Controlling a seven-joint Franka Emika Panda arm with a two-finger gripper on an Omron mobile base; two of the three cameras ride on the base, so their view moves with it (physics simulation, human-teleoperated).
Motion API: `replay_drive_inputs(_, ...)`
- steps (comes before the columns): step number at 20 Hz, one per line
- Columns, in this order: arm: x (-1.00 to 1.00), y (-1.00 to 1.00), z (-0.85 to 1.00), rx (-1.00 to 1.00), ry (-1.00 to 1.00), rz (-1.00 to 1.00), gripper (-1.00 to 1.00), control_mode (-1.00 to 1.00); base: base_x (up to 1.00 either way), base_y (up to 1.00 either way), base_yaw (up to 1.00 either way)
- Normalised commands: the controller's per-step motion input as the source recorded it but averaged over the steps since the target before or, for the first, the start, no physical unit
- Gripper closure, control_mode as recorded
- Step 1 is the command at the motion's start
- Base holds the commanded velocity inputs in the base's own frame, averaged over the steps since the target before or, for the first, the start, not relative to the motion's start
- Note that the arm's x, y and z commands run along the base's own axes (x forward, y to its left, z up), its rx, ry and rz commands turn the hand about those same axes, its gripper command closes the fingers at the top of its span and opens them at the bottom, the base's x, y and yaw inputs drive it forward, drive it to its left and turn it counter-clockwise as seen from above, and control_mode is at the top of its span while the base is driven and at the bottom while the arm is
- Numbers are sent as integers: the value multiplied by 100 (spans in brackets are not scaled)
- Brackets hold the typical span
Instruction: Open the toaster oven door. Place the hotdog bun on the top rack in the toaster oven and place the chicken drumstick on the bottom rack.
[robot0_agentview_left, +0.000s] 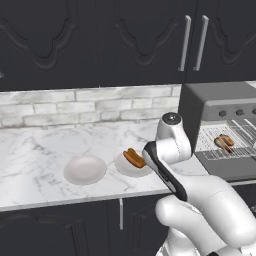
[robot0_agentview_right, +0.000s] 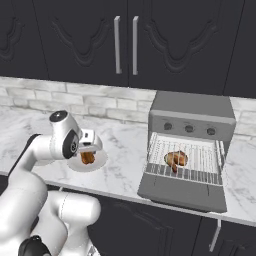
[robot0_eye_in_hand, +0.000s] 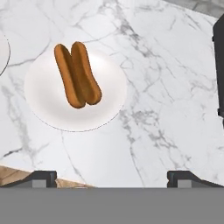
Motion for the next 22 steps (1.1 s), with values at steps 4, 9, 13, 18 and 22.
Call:
replay_drive_inputs(4, 32, 10, -4, 0, 5, 5, -100, -100, 0, 0, 0)
replay_drive_inputs(9, 25, 29, 0, 0, 9, 9, -100, -100, 0, 0, 0)
replay_drive_inputs(13, 14, 37, 0, 0, 9, 9, -100, -100, 0, 0, 0)
replay_drive_inputs(18, 19, 31, -7, 0, 7, 5, -100, -100, 0, 0, 0)
replay_drive_inputs(22, 17, 4, -25, 0, 0, 0, -100, -100, 0, 0, 0)
